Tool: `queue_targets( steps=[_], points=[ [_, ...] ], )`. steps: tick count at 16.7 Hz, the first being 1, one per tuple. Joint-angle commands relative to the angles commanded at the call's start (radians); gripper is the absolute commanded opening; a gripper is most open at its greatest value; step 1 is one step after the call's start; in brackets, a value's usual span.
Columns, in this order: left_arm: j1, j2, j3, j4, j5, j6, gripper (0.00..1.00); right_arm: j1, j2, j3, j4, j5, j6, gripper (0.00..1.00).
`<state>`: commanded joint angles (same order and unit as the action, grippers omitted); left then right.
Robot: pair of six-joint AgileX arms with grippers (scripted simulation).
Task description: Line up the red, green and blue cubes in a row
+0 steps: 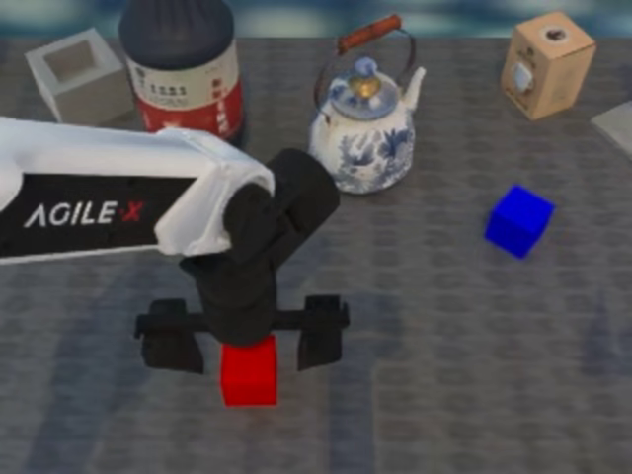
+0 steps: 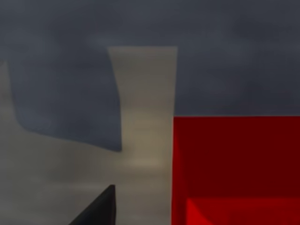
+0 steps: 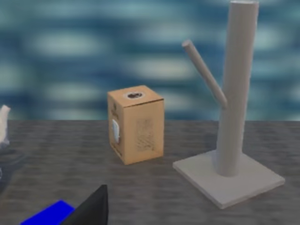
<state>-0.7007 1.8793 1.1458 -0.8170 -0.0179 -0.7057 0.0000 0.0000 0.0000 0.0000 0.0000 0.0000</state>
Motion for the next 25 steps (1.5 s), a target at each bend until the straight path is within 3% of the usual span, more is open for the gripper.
queue_targets(
  steps=[5,12,18,21,25],
  points=[
    [-0.001,-0.006,0.015,-0.018,0.0,0.0,1.0,0.0,0.0,0.0,0.0,0.0,0.0,1.0],
    [0.013,-0.09,0.159,-0.254,0.0,-0.008,1.0,0.0,0.0,0.0,0.0,0.0,0.0,1.0],
    [0.01,-0.094,0.169,-0.266,0.0,-0.005,1.0,0.0,0.0,0.0,0.0,0.0,0.0,1.0],
    [0.028,-0.05,0.229,-0.285,0.0,0.062,1.0,0.0,0.0,0.0,0.0,0.0,0.0,1.0],
    [0.091,0.077,0.396,-0.339,0.006,0.28,1.0,0.0,0.0,0.0,0.0,0.0,0.0,1.0]
  ],
)
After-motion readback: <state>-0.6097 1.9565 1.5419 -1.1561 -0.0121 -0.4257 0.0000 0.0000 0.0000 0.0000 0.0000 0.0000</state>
